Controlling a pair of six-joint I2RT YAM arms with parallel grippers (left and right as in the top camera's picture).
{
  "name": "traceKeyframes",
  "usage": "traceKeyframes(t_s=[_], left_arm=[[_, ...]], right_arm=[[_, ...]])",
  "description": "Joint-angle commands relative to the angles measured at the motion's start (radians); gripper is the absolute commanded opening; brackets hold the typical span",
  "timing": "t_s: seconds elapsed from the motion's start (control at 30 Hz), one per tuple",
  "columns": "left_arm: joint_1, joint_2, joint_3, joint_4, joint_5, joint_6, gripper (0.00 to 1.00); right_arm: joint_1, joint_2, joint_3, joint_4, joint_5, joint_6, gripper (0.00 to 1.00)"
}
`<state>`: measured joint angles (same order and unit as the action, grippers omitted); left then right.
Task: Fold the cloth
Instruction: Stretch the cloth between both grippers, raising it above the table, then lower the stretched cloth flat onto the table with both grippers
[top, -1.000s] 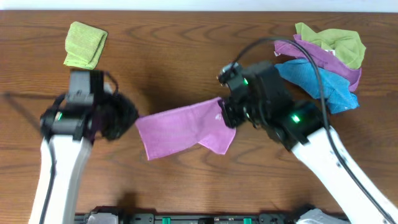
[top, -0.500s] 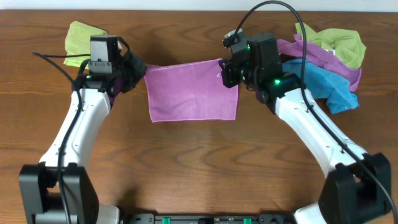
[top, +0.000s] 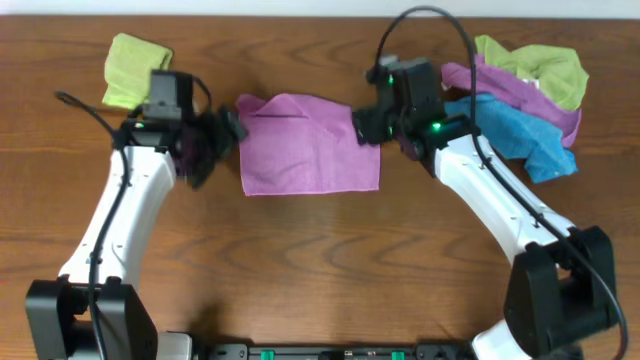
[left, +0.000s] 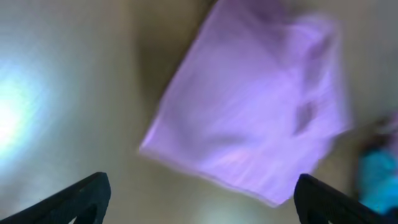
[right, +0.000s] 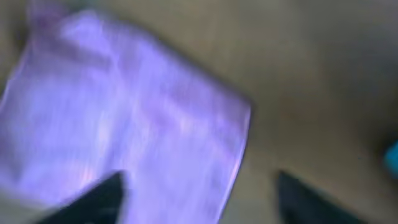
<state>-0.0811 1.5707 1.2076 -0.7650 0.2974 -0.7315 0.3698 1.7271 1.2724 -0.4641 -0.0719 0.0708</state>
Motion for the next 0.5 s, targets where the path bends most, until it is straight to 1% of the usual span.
traceKeyframes(t_s=[0.0,0.03,0.07,0.1,0.13,0.17,0.23,0.4,0.47], left_arm=[[-0.08,-0.007,0.005,-0.058,-0.159,0.022,0.93],[-0.108,-0.006,0.005,-0.052,-0.198,0.022,0.69],[-0.145,-0.002,0.005,-0.04,-0.256,0.021,0.54],[-0.169,0.005,0.005,-0.029,-0.296,0.021,0.43],[-0.2,0.019,0.005,-0.011,-0.344,0.021,0.21],[-0.219,0.037,0.005,0.004,-0.388,0.02,0.07],[-0.233,0.082,0.005,0.024,-0.423,0.011,0.06],[-0.233,0.187,0.005,0.098,-0.419,0.008,0.06],[-0.233,0.223,0.005,0.117,-0.419,-0.012,0.06]], right_arm=[[0.029,-0.046,0.008,-0.047,-0.03,0.011,0.01],[0.035,-0.04,0.006,-0.049,-0.03,0.011,0.01],[0.04,-0.034,0.003,-0.045,-0.023,0.011,0.01],[0.044,-0.024,0.0,-0.041,-0.013,0.011,0.01],[0.048,-0.01,-0.004,-0.04,-0.014,0.012,0.01],[0.049,0.0,-0.006,-0.041,-0.013,0.02,0.01],[0.048,0.027,-0.007,-0.027,-0.014,0.03,0.01],[0.054,0.089,-0.008,0.029,-0.014,0.034,0.01],[0.054,0.121,-0.008,0.034,-0.014,0.042,0.01]])
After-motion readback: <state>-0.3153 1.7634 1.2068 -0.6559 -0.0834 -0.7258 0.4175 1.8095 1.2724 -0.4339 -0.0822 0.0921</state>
